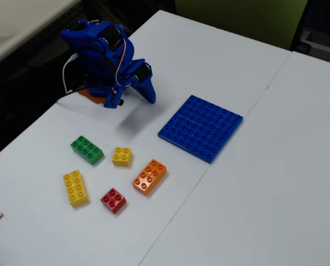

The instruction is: Pick up the 2x2 yellow block and go up the 8x8 blue block.

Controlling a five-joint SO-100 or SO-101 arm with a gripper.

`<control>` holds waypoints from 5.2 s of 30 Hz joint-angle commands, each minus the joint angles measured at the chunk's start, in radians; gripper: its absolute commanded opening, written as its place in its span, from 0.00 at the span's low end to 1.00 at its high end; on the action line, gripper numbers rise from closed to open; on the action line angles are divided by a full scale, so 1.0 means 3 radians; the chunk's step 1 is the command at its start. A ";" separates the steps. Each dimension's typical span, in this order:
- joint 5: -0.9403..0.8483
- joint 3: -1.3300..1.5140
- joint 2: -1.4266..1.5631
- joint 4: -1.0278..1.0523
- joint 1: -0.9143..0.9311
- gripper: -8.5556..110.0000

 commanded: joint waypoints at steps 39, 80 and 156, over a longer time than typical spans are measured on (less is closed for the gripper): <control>-0.2940 -0.0051 0.0143 -0.0266 -0.0005 0.07; -0.8800 -0.4622 -0.5216 0.0639 0.2122 0.23; -0.5870 -0.4924 -0.4443 0.1928 0.1462 0.09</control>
